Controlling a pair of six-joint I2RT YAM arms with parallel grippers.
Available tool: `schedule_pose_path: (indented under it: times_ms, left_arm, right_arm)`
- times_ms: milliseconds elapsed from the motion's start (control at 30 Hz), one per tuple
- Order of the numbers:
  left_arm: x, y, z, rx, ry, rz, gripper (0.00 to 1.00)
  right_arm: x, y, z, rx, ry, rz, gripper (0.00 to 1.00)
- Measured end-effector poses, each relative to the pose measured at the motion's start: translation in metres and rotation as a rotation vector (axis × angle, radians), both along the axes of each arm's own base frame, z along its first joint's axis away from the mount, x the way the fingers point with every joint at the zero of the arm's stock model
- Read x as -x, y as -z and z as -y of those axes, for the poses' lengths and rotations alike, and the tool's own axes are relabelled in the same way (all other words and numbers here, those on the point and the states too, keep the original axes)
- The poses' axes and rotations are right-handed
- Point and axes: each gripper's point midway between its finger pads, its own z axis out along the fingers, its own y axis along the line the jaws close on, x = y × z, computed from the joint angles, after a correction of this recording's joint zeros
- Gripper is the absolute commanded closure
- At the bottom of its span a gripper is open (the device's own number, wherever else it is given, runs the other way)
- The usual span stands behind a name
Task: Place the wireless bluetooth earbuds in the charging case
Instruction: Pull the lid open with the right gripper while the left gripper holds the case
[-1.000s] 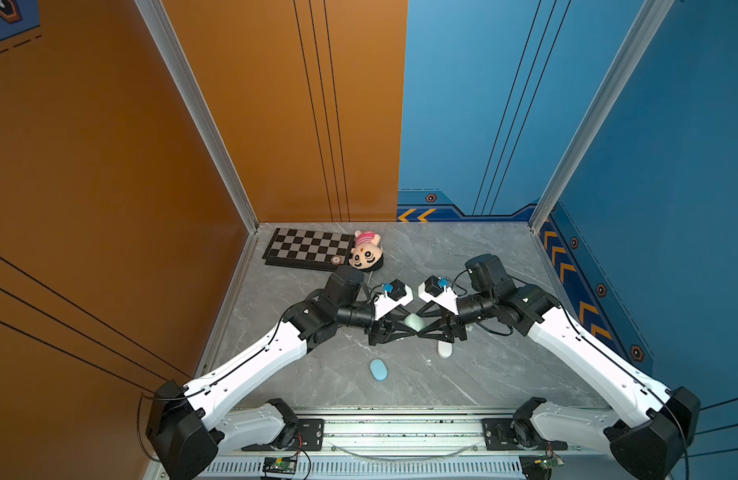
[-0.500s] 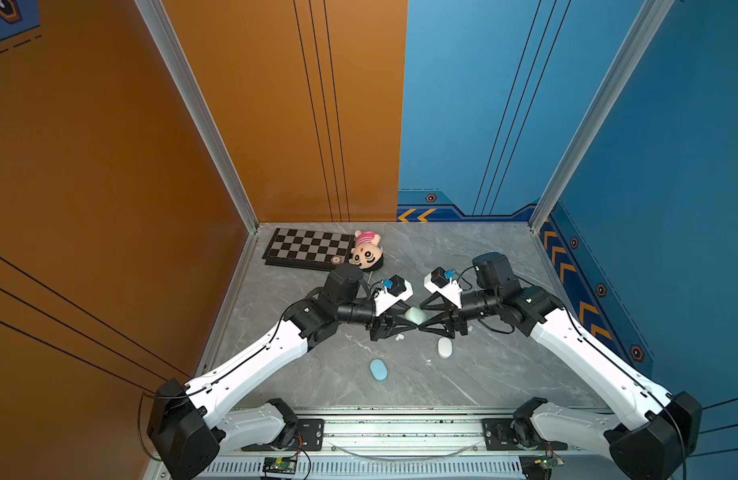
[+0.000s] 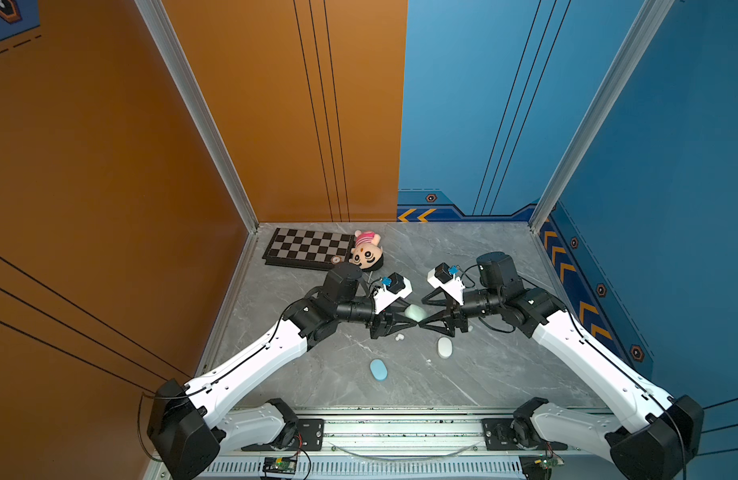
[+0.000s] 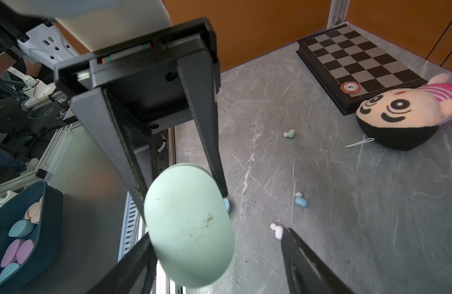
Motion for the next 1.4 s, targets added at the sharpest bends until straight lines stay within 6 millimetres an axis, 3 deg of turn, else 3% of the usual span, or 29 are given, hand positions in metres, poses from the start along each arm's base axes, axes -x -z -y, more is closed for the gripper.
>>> schedule_pose_path:
  times_ms: [400,567,733,867,1167,1333,1400]
  left_arm:
    - [0.003,0.004,-0.002,-0.012,0.005,-0.034,1.0]
    - [0.004,0.004,-0.001,-0.008,0.006,-0.055,1.0]
    - [0.003,0.002,0.002,0.009,0.006,-0.073,1.0]
    - [0.0,0.002,0.004,0.016,0.001,-0.082,1.0]
    - [-0.006,0.0,0.008,0.027,-0.014,-0.096,1.0]
    - [-0.009,-0.004,0.01,0.045,-0.027,-0.118,1.0]
    - [-0.012,-0.005,0.01,0.053,-0.041,-0.12,0.85]
  right_arm:
    - [-0.018,-0.023,0.007,-0.052,0.075,0.098,0.23]
    - [-0.026,-0.025,0.01,-0.054,0.107,0.118,0.32]
    - [-0.027,-0.014,0.011,-0.036,0.121,0.107,0.4]
    - [-0.028,-0.007,0.013,-0.022,0.129,0.101,0.51]
    - [-0.025,-0.008,0.013,-0.028,0.119,0.13,0.88]
    - [-0.026,-0.012,0.015,-0.038,0.129,0.16,0.95]
    - [-0.029,-0.014,0.017,-0.037,0.143,0.179,0.97]
